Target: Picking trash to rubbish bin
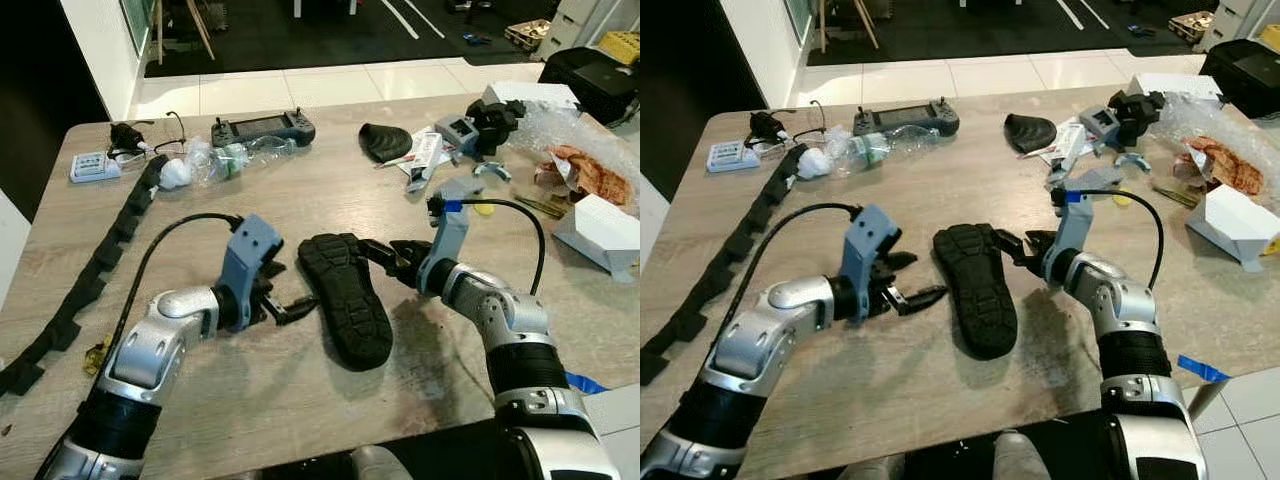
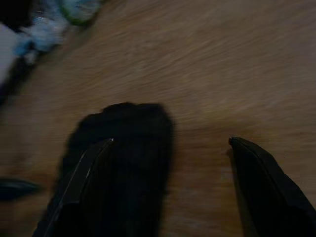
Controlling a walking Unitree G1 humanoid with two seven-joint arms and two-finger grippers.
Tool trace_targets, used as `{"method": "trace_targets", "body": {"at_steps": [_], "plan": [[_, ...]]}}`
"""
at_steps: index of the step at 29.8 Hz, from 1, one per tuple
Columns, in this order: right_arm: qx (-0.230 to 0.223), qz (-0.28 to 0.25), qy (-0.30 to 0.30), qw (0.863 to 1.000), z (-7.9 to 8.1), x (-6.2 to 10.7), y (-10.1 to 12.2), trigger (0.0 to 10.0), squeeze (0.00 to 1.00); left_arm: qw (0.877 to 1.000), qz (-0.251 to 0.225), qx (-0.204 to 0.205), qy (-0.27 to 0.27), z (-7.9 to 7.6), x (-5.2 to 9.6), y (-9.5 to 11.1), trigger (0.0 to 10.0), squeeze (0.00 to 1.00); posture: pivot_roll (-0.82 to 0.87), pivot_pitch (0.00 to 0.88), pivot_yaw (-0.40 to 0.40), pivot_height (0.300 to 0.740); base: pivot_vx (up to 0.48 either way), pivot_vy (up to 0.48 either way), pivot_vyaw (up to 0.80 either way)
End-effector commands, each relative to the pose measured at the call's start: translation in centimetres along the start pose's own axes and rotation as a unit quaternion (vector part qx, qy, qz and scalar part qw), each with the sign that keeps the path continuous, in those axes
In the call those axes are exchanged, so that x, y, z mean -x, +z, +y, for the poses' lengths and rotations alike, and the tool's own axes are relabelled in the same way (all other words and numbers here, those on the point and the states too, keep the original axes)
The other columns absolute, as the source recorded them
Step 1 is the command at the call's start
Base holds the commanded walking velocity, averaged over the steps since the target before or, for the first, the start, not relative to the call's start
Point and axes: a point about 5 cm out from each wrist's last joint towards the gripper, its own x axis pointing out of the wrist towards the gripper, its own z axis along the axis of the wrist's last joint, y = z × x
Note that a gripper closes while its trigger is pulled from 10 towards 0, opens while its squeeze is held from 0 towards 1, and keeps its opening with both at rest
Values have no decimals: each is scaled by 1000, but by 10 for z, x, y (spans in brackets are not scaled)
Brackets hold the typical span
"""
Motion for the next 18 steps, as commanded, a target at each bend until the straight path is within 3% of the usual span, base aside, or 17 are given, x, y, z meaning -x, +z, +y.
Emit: {"method": "trace_targets", "body": {"at_steps": [1,4,10,18], "plan": [[-32,-2,24,999,8,-2,1,10000,0,1000,5,5,-11,-9,-5,-1,10000,0,-58,73,-1,740,0,0,0],[-65,4,60,996,21,-7,-2,10000,0,1000,3,7,-18,-12,-6,1,10000,0,-58,73,-1,740,0,0,0],[-92,-1,79,993,30,-10,-1,10000,0,1000,1,12,-13,-11,-6,4,10000,0,-54,73,-1,740,0,0,0],[-151,-31,129,979,48,-10,18,10000,0,999,-39,25,10,-7,-10,18,10000,0,-55,74,0,740,0,0,0]]}}
